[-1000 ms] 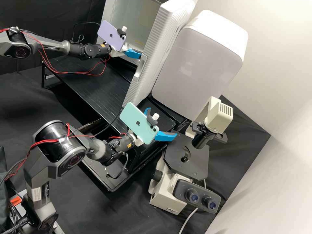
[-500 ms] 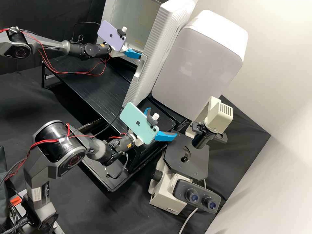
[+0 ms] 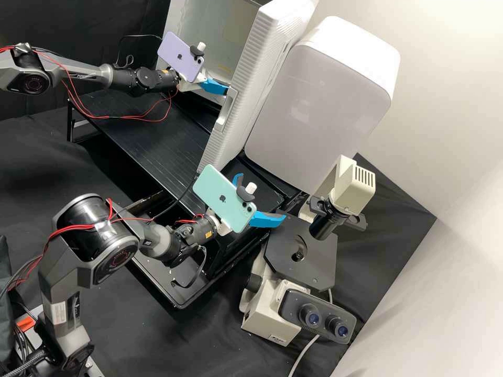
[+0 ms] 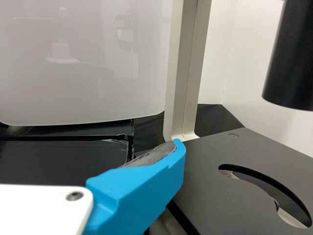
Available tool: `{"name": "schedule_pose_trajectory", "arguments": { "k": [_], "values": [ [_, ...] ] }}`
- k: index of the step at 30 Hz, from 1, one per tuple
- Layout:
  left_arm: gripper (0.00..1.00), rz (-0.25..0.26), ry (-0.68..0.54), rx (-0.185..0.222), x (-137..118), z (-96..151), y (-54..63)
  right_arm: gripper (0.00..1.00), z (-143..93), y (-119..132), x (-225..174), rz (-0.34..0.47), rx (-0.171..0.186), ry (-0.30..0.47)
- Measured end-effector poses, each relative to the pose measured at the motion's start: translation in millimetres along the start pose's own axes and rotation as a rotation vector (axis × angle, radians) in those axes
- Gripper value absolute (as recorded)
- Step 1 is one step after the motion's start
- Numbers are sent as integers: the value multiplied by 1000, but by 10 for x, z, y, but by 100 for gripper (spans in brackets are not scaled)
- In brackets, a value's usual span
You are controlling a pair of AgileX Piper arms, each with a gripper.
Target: Take the petri dish out of the incubator
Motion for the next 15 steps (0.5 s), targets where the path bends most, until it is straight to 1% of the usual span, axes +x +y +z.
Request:
{"name": "schedule_pose_trajectory", "arguments": {
  "k": [2, 3, 7, 15],
  "values": [
    [0, -5, 0, 6, 0, 4, 7, 100, 0, 0, 0, 0, 0, 0],
    [0, -6, 2, 2, 0, 3, 11, 100, 0, 0, 0, 0, 0, 0],
    [0, -9, 4, 9, 0, 4, 18, 100, 0, 0, 0, 0, 0, 0],
    [0, -18, 8, 9, 1, 9, 38, 100, 0, 0, 0, 0, 0, 0]
  ]
}}
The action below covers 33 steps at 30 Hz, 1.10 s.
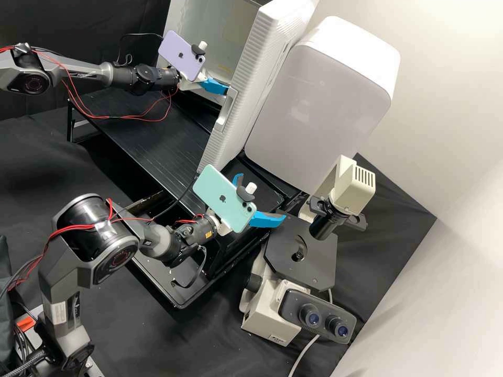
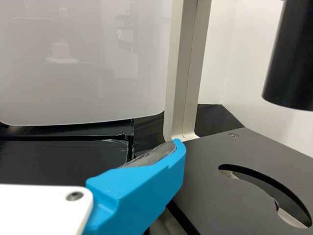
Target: Take the petri dish out of the incubator
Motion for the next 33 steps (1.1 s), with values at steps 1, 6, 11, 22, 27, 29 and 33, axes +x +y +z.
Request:
{"name": "schedule_pose_trajectory", "arguments": {
  "k": [1, 6, 11, 22, 27, 29, 33],
  "values": [
    [0, 0, 0, -2, 0, 0, 0, 100, 0, 0, 0, 0, 0, 0],
    [0, -3, -3, 3, 11, 5, -4, 100, 0, 0, 0, 0, 0, 0],
    [0, -4, -4, 1, 21, 9, -1, 100, 0, 0, 0, 0, 0, 0],
    [0, -11, -17, 3, 20, 22, -5, 100, 0, 0, 0, 0, 0, 0],
    [0, -11, -17, 3, 20, 22, -5, 100, 0, 0, 0, 0, 0, 0],
    [0, -11, -17, 3, 20, 22, -5, 100, 0, 0, 0, 0, 0, 0],
    [0, -11, -18, 5, 20, 22, -4, 100, 0, 0, 0, 0, 0, 0]
  ]
}}
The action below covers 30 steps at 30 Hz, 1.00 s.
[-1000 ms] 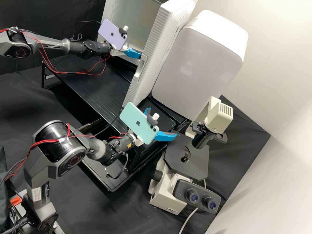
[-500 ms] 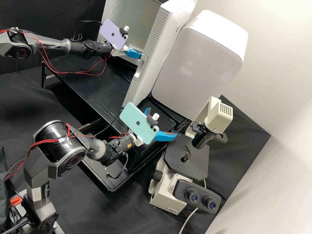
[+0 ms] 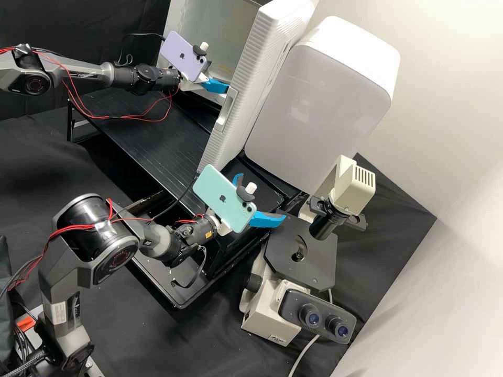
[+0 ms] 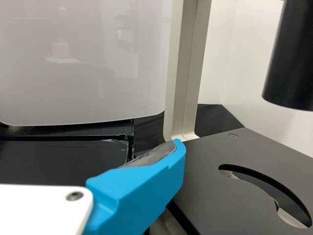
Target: Take the petri dish out of the incubator
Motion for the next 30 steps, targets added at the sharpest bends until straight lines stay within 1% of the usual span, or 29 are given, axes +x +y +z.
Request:
{"name": "schedule_pose_trajectory", "arguments": {
  "k": [15, 20, 23, 25, 26, 28, 29, 30],
  "values": [
    [0, 2, -1, -5, 0, 1, 1, 100, 0, 0, 0, 0, 0, 0],
    [0, 13, -9, -2, 0, 6, 3, 100, 0, 0, 0, 0, 0, 0],
    [0, 13, -14, -2, 2, -2, -42, 100, 0, 0, 0, 0, 0, 0],
    [0, 21, -18, -2, -11, -6, -55, 100, 0, 0, 0, 0, 0, 0],
    [0, 28, -22, -3, -15, -12, -79, 100, 0, 0, 0, 0, 0, 0],
    [0, 48, -49, -3, -46, 2, -77, 100, 0, 0, 0, 0, 0, 0],
    [0, 47, -70, -2, -68, 12, -97, 100, 0, 0, 0, 0, 0, 0],
    [0, 38, -99, 24, -106, 25, -128, 100, 0, 0, 0, 0, 0, 0]
  ]
}}
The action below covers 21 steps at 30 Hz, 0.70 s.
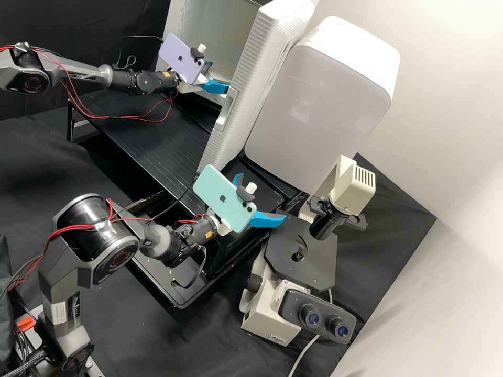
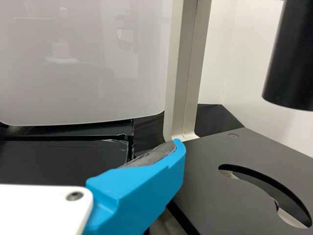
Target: Take the petri dish out of the incubator
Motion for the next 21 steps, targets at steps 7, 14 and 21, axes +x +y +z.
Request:
{"name": "schedule_pose_trajectory", "arguments": {
  "k": [7, 14, 21],
  "values": [
    [0, -25, -89, 10, -306, 136, -44, 100, 0, 0, 0, 0, 0, 0],
    [0, -50, -169, 35, -659, 288, -159, 100, 0, 0, 0, 0, 0, 0],
    [0, -133, -187, 23, -992, 299, -274, 100, 0, 0, 0, 0, 0, 0]
  ]
}}
